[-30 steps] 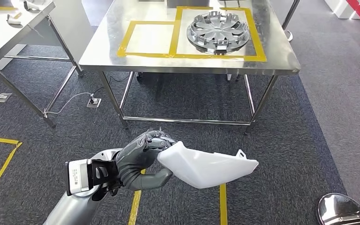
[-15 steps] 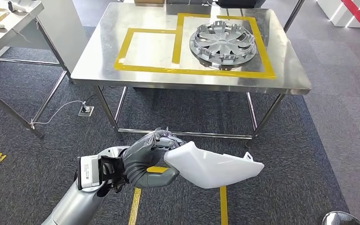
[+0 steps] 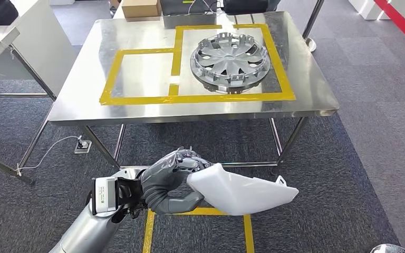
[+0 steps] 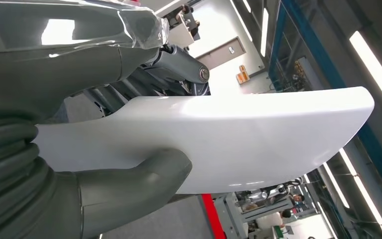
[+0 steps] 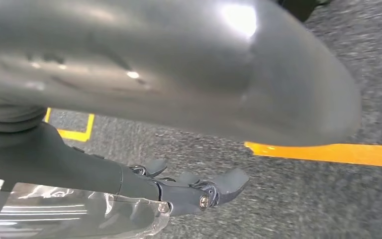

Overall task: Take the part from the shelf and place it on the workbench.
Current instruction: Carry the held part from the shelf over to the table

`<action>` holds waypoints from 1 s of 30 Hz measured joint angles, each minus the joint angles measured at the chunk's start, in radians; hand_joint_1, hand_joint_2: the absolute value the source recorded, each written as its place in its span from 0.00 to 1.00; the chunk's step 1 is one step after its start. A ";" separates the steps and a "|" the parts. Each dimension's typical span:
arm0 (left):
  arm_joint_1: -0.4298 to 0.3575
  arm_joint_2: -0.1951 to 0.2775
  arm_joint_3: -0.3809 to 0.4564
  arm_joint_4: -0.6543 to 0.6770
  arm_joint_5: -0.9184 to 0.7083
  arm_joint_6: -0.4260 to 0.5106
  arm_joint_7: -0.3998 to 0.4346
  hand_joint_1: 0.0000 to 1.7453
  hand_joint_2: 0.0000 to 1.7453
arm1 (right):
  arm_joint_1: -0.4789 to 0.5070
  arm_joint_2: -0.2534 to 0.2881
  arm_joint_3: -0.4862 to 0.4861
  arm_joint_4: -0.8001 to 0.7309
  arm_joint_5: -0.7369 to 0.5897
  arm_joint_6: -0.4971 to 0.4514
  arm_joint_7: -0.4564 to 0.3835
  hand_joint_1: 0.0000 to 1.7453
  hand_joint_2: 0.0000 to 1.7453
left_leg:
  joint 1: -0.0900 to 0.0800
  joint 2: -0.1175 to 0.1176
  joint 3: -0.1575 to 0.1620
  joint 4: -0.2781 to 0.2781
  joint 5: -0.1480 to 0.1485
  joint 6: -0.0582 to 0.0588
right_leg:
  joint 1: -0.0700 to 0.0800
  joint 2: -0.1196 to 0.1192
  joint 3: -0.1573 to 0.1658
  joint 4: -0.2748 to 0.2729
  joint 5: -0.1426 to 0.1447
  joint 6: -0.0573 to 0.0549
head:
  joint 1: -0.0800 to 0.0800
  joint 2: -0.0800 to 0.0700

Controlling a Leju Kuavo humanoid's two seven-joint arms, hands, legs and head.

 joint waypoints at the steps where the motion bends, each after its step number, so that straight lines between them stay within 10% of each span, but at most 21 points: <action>1: 0.002 0.001 0.000 0.000 -0.001 0.001 -0.001 1.00 1.00 | 0.001 -0.001 0.000 0.000 0.001 0.000 -0.001 0.00 0.00 | -0.002 -0.001 0.005 -0.061 0.056 0.006 | 0.001 0.003 0.015 -0.001 -0.015 0.001 | 0.000 0.000; 3: 0.004 0.003 0.000 -0.001 -0.003 0.003 -0.002 1.00 1.00 | 0.000 -0.001 -0.001 0.001 0.004 -0.001 -0.001 0.00 0.00 | -0.008 -0.007 0.023 -0.153 0.183 0.021 | 0.004 0.007 0.041 -0.003 -0.044 0.009 | 0.001 0.000; 5: 0.004 0.000 0.000 -0.004 -0.008 0.007 -0.002 1.00 1.00 | -0.001 -0.002 -0.001 0.001 0.008 -0.001 -0.001 0.00 0.00 | -0.013 -0.014 0.041 -0.181 0.232 0.033 | 0.005 0.010 0.064 -0.011 -0.059 0.022 | 0.001 0.000; 7: -0.001 -0.007 0.000 -0.012 -0.012 0.013 -0.002 1.00 1.00 | -0.005 -0.004 -0.001 0.001 0.012 -0.001 -0.001 0.00 0.00 | -0.009 -0.016 0.068 -0.196 0.223 0.042 | 0.006 0.008 0.069 0.008 -0.043 0.034 | -0.001 0.000; 10: 0.003 -0.015 0.000 -0.019 -0.020 0.023 -0.003 1.00 1.00 | -0.012 -0.003 0.000 0.002 0.021 -0.001 -0.002 0.00 0.00 | -0.001 -0.013 0.114 -0.213 0.198 0.056 | 0.007 -0.007 -0.029 0.167 -0.016 0.043 | 0.002 0.000; 13: 0.030 -0.013 -0.001 -0.022 -0.034 0.031 -0.010 1.00 1.00 | -0.006 -0.005 0.000 0.002 0.029 -0.001 -0.007 0.00 0.00 | -0.001 -0.015 0.159 -0.215 0.157 0.059 | 0.007 -0.011 -0.149 0.272 -0.119 0.048 | 0.002 0.000; 15: 0.047 -0.011 -0.001 -0.025 -0.040 0.034 -0.016 1.00 1.00 | -0.002 -0.005 0.000 0.002 0.031 -0.001 -0.009 0.00 0.00 | -0.001 -0.016 0.198 -0.215 0.126 0.056 | 0.007 -0.013 -0.176 0.224 -0.145 0.051 | 0.002 0.000; 19: 0.060 -0.008 -0.002 -0.030 -0.044 0.036 -0.019 1.00 1.00 | 0.003 -0.006 0.000 0.004 0.031 -0.001 -0.010 0.00 0.00 | -0.005 -0.017 0.264 -0.217 0.062 0.038 | 0.010 -0.026 -0.159 0.040 0.082 0.037 | 0.004 0.000; 20: 0.061 -0.008 -0.002 -0.035 -0.043 0.036 -0.018 1.00 1.00 | 0.003 -0.006 0.000 0.005 0.031 -0.001 -0.010 0.00 0.00 | -0.007 -0.018 0.273 -0.218 0.056 0.032 | 0.012 -0.026 -0.154 0.032 0.103 0.029 | 0.004 0.000; 23: 0.060 -0.007 -0.002 -0.053 -0.038 0.038 -0.015 1.00 1.00 | 0.000 -0.005 0.000 0.005 0.032 -0.001 -0.008 0.00 0.00 | -0.006 -0.015 0.246 -0.162 0.076 0.018 | 0.010 -0.020 -0.132 0.024 0.086 0.007 | 0.003 0.000; 25: 0.062 -0.005 -0.001 -0.062 -0.035 0.040 -0.012 1.00 1.00 | 0.000 -0.005 0.000 0.005 0.032 -0.001 -0.005 0.00 0.00 | -0.003 -0.012 0.169 -0.049 0.078 0.008 | 0.007 -0.019 -0.109 0.017 0.069 -0.003 | 0.002 0.000; 28: 0.070 0.002 0.000 -0.066 -0.034 0.041 -0.010 1.00 1.00 | 0.001 -0.004 0.000 0.005 0.032 -0.001 -0.002 0.00 0.00 | -0.001 -0.011 0.047 0.075 0.001 -0.001 | 0.007 -0.017 -0.068 0.014 0.035 -0.008 | 0.002 0.000; 30: 0.076 0.006 0.001 -0.067 -0.034 0.042 -0.010 1.00 1.00 | 0.002 -0.003 0.000 0.005 0.032 -0.001 -0.001 0.00 0.00 | -0.003 -0.011 0.018 0.046 -0.005 0.003 | 0.010 -0.014 -0.035 0.013 0.010 -0.008 | 0.002 0.000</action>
